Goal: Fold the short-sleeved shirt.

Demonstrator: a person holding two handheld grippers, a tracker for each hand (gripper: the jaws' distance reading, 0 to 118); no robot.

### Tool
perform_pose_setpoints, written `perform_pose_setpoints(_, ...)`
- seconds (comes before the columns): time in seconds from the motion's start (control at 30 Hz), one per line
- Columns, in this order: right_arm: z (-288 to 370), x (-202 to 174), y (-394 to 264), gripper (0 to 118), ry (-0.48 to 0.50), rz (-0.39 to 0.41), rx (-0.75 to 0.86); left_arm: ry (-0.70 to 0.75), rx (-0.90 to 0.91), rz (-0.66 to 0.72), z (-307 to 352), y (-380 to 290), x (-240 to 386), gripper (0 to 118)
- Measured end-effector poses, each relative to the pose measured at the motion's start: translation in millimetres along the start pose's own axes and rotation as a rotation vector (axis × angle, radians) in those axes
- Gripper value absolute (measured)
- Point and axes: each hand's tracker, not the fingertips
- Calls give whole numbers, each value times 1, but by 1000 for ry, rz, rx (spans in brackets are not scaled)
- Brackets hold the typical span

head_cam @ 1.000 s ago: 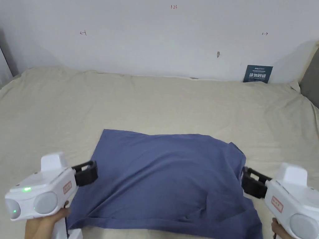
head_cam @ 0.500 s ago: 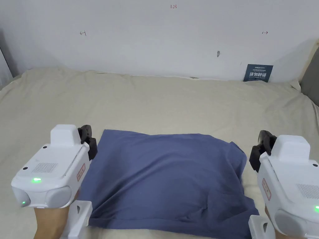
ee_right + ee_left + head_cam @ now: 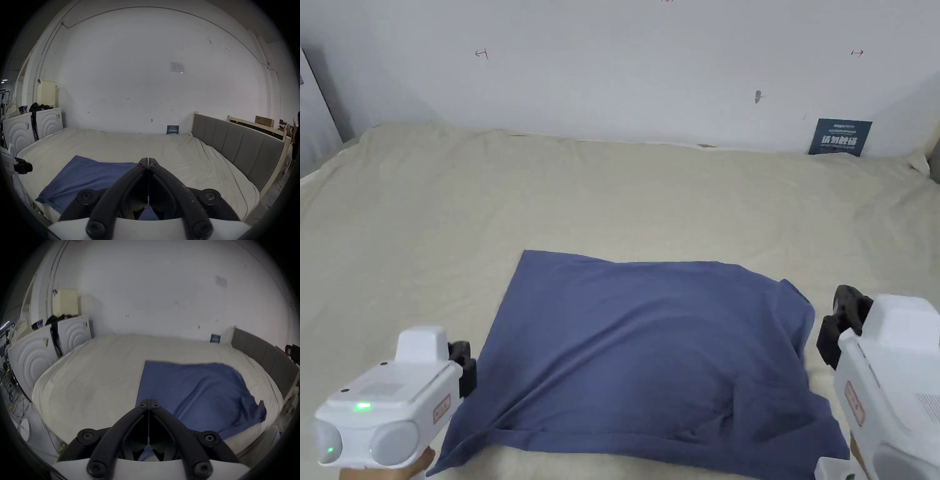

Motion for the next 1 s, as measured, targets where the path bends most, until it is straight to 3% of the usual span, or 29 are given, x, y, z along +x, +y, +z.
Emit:
perform_pose_setpoints(0.07,-2,1,-5,2,7,-4,-18,8,-70,12,-4,-14,-8,3)
perform_pose_setpoints(0.1,-2,2,-7,2,11,-7,-26,1,-100,19,-7,-20,-12,15)
perform_pose_setpoints(0.13,-3,2,-10,3,11,-7,-33,-8,-140,29,-9,-26,-15,32)
perform_pose_setpoints(0.17,-4,1,-12,3,11,-4,-43,-5,-160,45,-12,-34,-18,57)
perform_pose_setpoints(0.2,-4,1,-14,3,11,-1,-50,-2,-190,52,-16,-38,-20,95)
perform_pose_setpoints(0.23,-4,0,-16,3,11,0,-59,4,-237,47,-20,-42,-21,114)
perform_pose_setpoints(0.27,-5,0,-18,3,12,1,-69,22,-246,43,-20,-46,-19,118)
perform_pose_setpoints(0.47,-7,0,-32,3,16,-11,-120,20,-324,-50,-45,-62,-14,101)
perform_pose_setpoints(0.53,-7,1,-35,3,10,-18,-133,-14,-344,-27,-54,-71,-12,79)
perform_pose_setpoints(0.6,-7,3,-37,3,8,-21,-141,-17,-362,-33,-60,-75,-9,33)
perform_pose_setpoints(0.67,-8,7,-40,3,5,-17,-153,-45,-343,-3,-61,-82,-8,22)
perform_pose_setpoints(0.7,-8,8,-42,4,0,-13,-159,-26,-334,-6,-59,-80,-6,6)
perform_pose_setpoints(0.73,-8,10,-44,3,-6,-11,-170,-54,-326,5,-57,-79,-8,5)
perform_pose_setpoints(0.77,-8,13,-48,10,-11,-13,-183,-66,-312,25,-55,-78,-7,5)
perform_pose_setpoints(0.9,-18,27,-76,96,-11,-41,-333,-70,-261,51,-41,-65,-9,5)
perform_pose_setpoints(0.93,-22,31,-87,104,-18,-56,-375,-77,-256,62,-41,-63,-10,5)
perform_pose_setpoints(1.0,-29,36,-108,105,-53,-61,-457,-81,-246,56,-39,-57,-10,5)
